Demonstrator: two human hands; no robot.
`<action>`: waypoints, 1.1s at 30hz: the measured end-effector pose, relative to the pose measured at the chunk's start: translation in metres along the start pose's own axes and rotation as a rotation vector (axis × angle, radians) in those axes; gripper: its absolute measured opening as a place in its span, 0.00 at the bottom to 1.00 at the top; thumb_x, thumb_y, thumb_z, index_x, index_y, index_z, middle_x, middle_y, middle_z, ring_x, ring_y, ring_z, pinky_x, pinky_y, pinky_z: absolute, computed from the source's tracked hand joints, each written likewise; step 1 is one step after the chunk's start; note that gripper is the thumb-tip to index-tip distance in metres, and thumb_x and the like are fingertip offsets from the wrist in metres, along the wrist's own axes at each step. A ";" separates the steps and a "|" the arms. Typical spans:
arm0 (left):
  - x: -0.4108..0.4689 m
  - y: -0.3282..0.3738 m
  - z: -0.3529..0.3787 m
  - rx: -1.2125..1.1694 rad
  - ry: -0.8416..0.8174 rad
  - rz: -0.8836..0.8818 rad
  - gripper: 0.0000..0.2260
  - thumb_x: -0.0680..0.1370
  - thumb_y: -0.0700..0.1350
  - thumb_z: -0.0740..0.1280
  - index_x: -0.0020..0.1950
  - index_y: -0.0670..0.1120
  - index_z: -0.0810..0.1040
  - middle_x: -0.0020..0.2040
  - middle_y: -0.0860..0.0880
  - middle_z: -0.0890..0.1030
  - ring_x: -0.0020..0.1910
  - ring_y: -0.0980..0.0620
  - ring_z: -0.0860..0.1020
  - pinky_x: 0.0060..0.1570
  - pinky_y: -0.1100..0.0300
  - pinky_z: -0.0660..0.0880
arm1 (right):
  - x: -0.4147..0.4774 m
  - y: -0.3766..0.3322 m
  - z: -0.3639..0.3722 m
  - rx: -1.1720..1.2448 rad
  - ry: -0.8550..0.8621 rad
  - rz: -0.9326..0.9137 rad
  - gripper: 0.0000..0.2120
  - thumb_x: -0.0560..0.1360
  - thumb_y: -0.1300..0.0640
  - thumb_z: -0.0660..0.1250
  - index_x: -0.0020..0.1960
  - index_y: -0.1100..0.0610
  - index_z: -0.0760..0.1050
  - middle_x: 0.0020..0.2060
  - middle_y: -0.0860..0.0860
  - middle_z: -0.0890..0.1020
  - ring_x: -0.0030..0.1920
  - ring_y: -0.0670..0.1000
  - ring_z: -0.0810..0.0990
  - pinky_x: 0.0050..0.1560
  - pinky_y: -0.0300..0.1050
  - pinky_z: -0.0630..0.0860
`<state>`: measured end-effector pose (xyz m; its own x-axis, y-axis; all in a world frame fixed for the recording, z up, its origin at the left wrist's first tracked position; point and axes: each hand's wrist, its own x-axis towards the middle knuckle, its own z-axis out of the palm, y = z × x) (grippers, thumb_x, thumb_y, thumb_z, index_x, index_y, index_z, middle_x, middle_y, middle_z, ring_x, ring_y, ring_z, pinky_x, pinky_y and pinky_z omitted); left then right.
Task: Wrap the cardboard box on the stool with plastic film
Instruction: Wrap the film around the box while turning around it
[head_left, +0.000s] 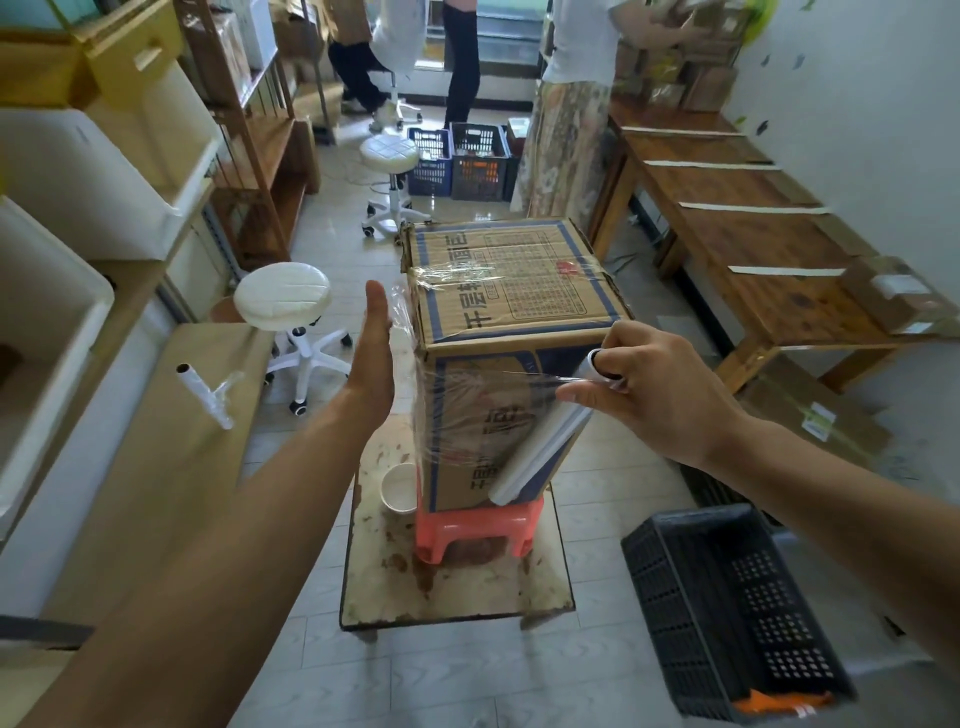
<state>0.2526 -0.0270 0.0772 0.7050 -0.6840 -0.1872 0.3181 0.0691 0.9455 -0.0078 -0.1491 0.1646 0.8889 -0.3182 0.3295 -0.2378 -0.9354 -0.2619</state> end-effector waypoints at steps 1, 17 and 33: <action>-0.006 -0.003 -0.005 -0.042 0.106 0.039 0.32 0.81 0.67 0.50 0.80 0.52 0.59 0.79 0.48 0.64 0.77 0.50 0.62 0.77 0.47 0.56 | 0.001 0.000 0.000 0.002 0.001 -0.007 0.20 0.75 0.42 0.69 0.31 0.55 0.73 0.35 0.47 0.72 0.33 0.42 0.70 0.34 0.34 0.65; -0.118 -0.222 0.075 -0.796 0.203 -0.609 0.11 0.80 0.50 0.64 0.56 0.44 0.75 0.51 0.43 0.80 0.43 0.47 0.83 0.49 0.51 0.72 | 0.026 -0.001 -0.001 -0.026 -0.094 -0.154 0.18 0.73 0.38 0.66 0.32 0.47 0.69 0.34 0.45 0.72 0.32 0.41 0.71 0.34 0.37 0.69; -0.117 -0.265 0.158 -0.854 0.259 -0.374 0.12 0.86 0.38 0.41 0.67 0.42 0.58 0.54 0.72 0.77 0.63 0.78 0.69 0.63 0.79 0.58 | 0.025 0.036 -0.027 -0.001 -0.316 -0.411 0.16 0.76 0.39 0.65 0.42 0.50 0.81 0.47 0.43 0.74 0.38 0.43 0.76 0.42 0.44 0.80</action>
<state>-0.0146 -0.0803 -0.1096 0.5496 -0.5950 -0.5864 0.8320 0.4535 0.3197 -0.0052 -0.1949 0.1879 0.9839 0.1373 0.1147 0.1554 -0.9735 -0.1678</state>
